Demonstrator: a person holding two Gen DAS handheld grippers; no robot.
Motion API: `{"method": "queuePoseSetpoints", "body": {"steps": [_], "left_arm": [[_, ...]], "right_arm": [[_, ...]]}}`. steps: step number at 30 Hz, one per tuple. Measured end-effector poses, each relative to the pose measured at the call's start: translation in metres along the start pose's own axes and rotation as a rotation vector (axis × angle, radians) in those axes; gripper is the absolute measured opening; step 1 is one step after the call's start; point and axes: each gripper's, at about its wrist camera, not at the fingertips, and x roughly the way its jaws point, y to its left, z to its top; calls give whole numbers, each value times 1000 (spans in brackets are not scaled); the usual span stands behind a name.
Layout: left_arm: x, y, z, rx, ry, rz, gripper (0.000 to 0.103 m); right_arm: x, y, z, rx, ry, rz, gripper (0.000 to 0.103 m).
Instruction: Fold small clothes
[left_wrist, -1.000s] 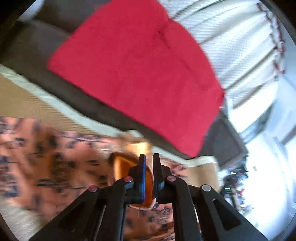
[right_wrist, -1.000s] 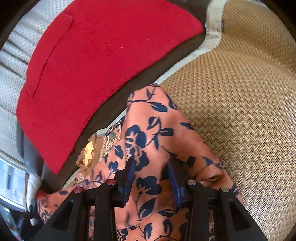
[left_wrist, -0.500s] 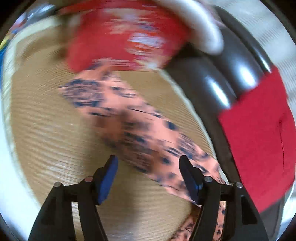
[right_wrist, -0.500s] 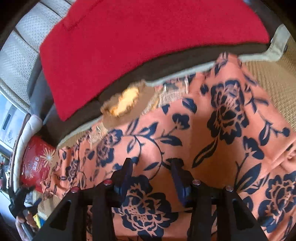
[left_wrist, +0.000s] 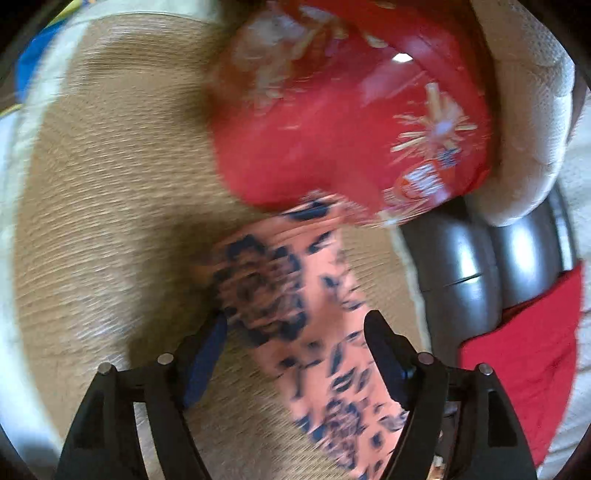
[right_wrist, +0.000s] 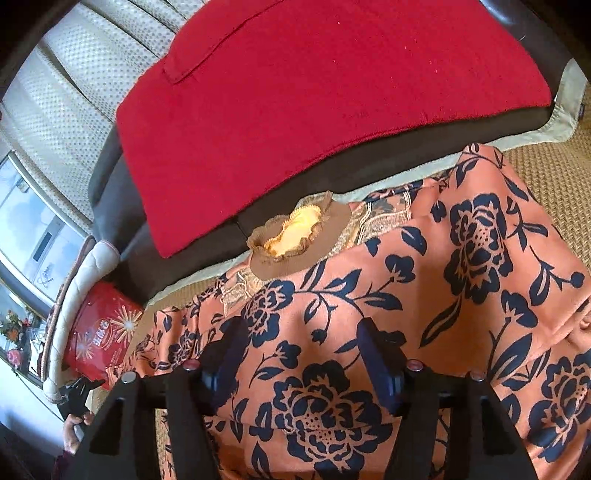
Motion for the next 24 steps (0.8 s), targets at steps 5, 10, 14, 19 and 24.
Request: {"method": "queuePoseSetpoints", "body": {"steps": [5,10,14,19,24], "left_arm": [[28,-4,-3,38,25,-43,8],[-6,-58,-13,247,-37,-96,6],[-32,-142,-64,493,-15,-174,5],[-53,-248,-180,764,104,-316,5],[-61,-322,-330,963,332,-492,3]], "right_arm": [[-7,2,4,-9,-52,-11,63],[-16,-3,12,-18,-102,-53,48],[-28,-14,21,19,-133,-47,47],[-54,-31,34,60,-195,-45,47],[-80,-61,48,138,-234,-43,47]]}}
